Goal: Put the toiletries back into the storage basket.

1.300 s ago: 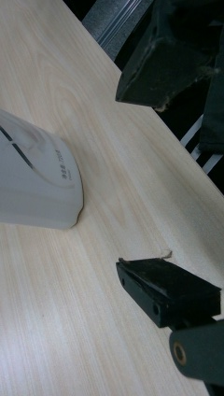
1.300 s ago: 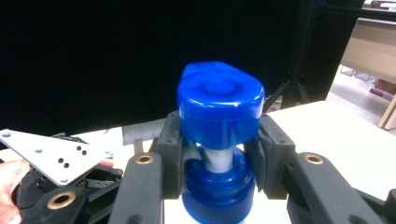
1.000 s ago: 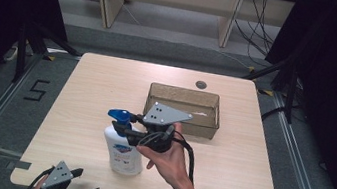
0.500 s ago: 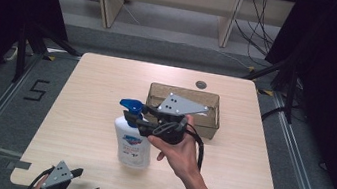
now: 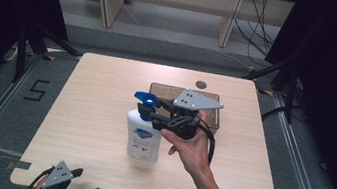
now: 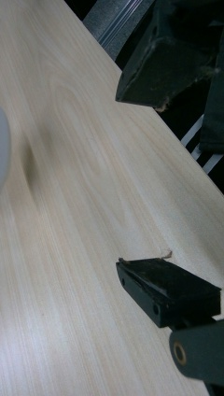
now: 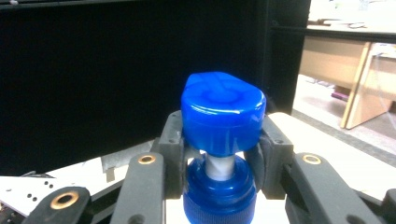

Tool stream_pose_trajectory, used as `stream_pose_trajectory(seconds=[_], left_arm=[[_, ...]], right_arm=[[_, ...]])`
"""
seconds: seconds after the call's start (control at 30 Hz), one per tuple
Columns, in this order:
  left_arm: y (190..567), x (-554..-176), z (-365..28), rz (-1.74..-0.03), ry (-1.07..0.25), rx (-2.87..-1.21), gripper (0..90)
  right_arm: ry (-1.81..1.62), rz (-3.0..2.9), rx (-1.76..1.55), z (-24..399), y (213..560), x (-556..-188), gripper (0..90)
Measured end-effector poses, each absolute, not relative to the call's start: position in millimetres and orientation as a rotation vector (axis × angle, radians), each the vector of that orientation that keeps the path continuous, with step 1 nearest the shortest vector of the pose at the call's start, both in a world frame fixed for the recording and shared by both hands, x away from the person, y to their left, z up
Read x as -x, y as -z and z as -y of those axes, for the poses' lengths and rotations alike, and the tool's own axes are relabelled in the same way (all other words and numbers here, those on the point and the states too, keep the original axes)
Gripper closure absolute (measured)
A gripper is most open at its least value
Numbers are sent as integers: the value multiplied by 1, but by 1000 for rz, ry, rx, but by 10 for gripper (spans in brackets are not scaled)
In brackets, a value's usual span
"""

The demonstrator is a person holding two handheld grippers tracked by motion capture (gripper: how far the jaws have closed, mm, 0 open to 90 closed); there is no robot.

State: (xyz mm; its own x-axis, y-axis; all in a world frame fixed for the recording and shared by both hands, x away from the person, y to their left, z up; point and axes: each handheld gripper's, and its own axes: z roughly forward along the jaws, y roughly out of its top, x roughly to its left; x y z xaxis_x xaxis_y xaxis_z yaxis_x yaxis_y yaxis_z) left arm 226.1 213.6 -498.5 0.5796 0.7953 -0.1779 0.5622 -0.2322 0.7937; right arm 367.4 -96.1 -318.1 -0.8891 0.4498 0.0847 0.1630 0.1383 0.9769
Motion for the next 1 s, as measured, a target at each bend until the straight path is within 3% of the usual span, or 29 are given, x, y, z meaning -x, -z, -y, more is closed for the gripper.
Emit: stream_pose_trajectory(seconds=[1.0], left_arm=[[500,-226,-211,-1086,-329,-1930,153]], right_arm=[[-1736,-1987,-790,171,275,-393,620]])
